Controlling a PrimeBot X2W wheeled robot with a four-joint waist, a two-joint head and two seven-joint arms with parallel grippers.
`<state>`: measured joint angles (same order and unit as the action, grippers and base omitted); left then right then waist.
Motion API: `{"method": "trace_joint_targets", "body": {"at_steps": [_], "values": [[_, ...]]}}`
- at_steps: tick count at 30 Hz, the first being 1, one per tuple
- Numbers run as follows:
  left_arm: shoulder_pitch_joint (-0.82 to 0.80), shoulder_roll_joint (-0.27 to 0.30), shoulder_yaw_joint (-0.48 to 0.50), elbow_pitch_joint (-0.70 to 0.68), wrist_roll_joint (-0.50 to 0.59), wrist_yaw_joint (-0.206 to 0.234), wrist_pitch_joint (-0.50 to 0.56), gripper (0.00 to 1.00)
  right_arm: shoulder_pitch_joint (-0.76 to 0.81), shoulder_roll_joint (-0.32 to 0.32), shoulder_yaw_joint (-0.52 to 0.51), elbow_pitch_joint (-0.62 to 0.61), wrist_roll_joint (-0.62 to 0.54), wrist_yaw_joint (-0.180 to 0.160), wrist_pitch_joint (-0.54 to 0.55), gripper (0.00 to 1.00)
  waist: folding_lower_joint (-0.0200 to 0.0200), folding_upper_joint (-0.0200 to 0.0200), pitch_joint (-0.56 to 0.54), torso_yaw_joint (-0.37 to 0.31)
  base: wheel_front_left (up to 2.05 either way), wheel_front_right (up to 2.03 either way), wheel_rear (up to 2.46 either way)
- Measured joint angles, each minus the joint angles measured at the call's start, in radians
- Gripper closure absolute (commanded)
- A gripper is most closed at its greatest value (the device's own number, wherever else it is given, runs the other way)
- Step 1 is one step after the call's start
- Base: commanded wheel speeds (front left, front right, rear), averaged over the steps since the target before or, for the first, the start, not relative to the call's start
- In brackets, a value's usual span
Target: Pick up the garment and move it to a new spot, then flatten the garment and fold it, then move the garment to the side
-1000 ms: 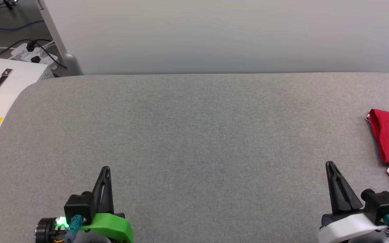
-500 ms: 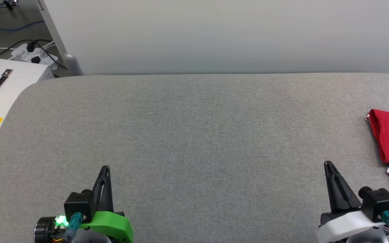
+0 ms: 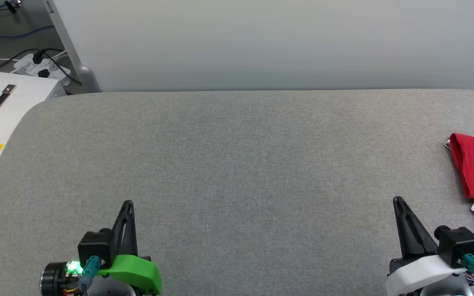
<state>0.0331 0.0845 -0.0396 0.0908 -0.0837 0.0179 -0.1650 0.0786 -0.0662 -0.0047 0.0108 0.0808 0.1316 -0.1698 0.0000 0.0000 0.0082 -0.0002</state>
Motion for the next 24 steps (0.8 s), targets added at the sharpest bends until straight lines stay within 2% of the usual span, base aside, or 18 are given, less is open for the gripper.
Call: {"method": "trace_joint_targets", "body": {"at_steps": [24], "values": [[-0.002,-0.012,0.011,-0.026,0.023,-0.005,0.046,1.00,-0.020,0.004,0.001,-0.001,-0.026,0.000,0.049,1.00,0.0000,0.0000,-0.002,0.000,0.00,0.00,0.00]]}}
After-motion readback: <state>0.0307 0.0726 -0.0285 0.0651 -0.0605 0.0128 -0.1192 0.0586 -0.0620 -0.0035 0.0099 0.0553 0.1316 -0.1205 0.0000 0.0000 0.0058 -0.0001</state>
